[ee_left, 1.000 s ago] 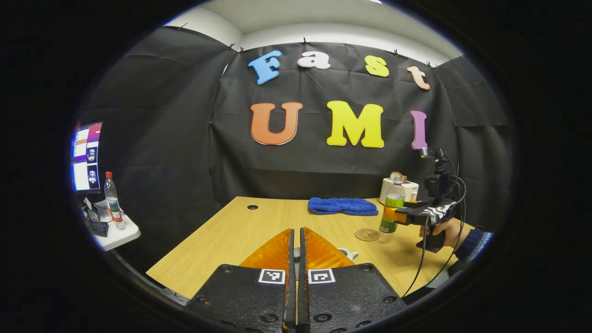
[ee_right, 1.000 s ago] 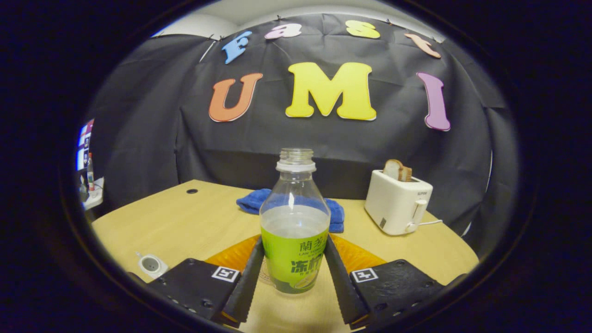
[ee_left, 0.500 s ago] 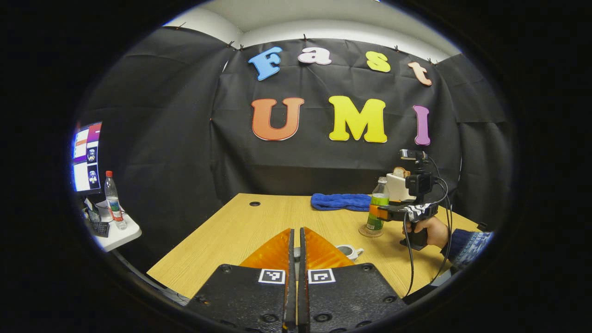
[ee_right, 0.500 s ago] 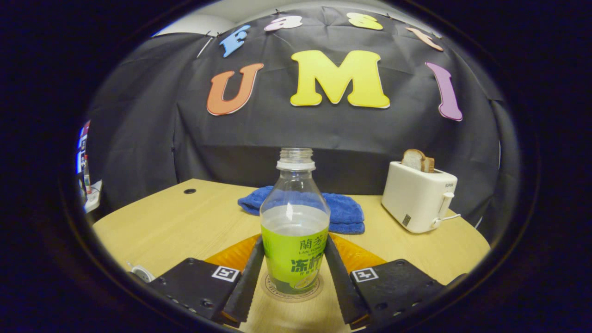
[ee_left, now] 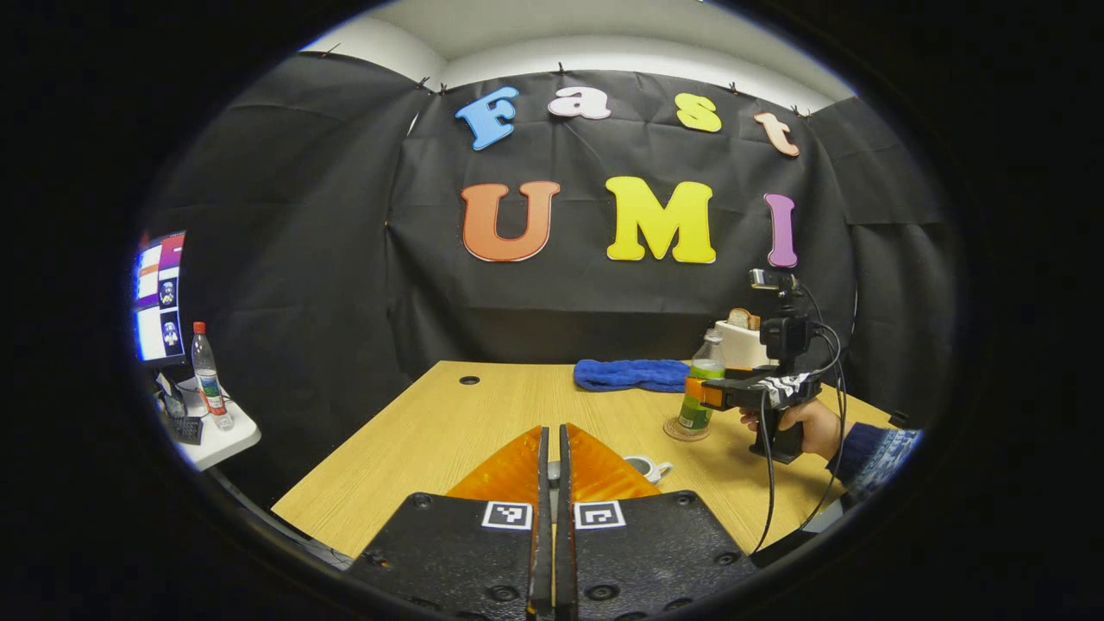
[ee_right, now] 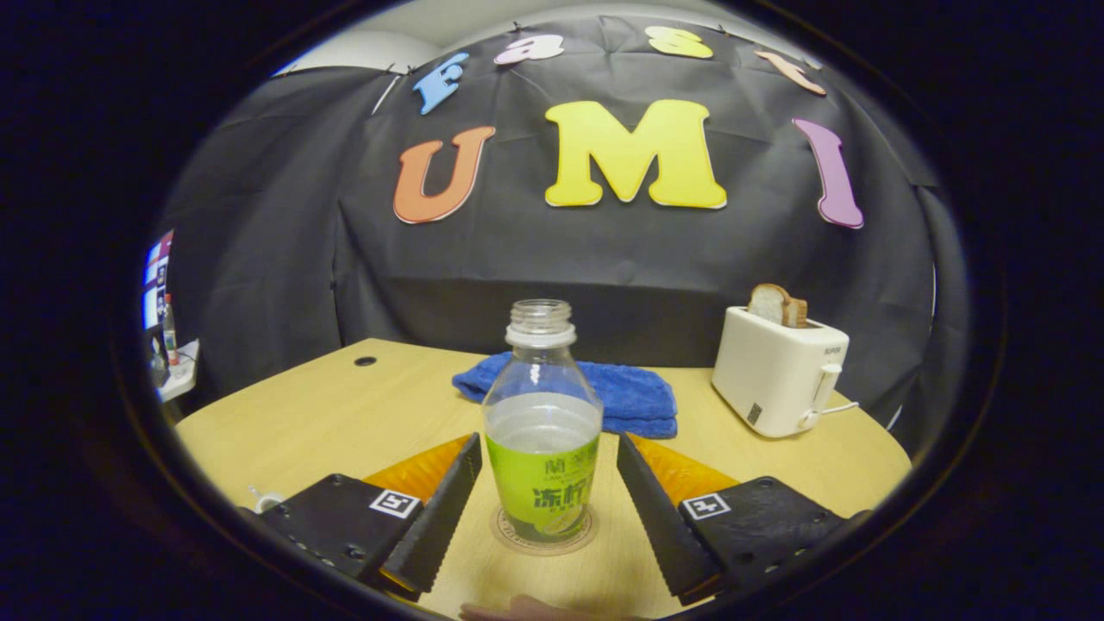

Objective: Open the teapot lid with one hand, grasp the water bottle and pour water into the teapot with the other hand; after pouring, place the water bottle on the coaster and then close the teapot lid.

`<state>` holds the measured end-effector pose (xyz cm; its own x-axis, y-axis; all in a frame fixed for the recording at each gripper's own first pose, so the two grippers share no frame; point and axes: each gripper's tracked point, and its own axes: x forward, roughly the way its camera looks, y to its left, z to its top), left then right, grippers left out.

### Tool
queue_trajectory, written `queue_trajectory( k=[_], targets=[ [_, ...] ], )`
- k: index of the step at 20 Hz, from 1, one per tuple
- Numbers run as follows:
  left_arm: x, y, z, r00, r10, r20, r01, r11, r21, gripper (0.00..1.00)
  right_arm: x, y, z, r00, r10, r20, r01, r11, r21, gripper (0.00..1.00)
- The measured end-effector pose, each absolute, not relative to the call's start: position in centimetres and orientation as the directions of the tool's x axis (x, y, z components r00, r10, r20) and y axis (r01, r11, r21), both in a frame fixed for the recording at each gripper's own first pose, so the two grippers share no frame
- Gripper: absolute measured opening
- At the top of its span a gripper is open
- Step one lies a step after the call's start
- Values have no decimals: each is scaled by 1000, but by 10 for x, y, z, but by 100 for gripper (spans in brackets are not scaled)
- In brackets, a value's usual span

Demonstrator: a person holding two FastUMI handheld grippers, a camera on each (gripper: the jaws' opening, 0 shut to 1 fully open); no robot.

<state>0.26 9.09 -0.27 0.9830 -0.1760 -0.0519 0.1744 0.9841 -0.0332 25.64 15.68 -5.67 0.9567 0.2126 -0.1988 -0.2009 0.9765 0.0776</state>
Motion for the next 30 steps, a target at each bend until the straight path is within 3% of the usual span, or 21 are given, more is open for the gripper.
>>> queue_trajectory(
  k=[8,14,19,30],
  targets=[
    [13,60,-7,978,-205,-43,203,978,-38,4,183,123,-19,972,216,-91,-213,976,38,94],
    [40,16,-29,957,-284,-55,282,959,-39,4,120,74,-30,988,144,-56,-144,990,10,94],
    [72,-20,-52,937,-343,-62,333,934,-131,4,78,38,-41,993,116,-36,-116,993,-10,96],
    [133,-24,-97,964,-241,-111,227,966,-123,4,55,-3,-31,993,108,43,-109,994,24,94]
  ],
)
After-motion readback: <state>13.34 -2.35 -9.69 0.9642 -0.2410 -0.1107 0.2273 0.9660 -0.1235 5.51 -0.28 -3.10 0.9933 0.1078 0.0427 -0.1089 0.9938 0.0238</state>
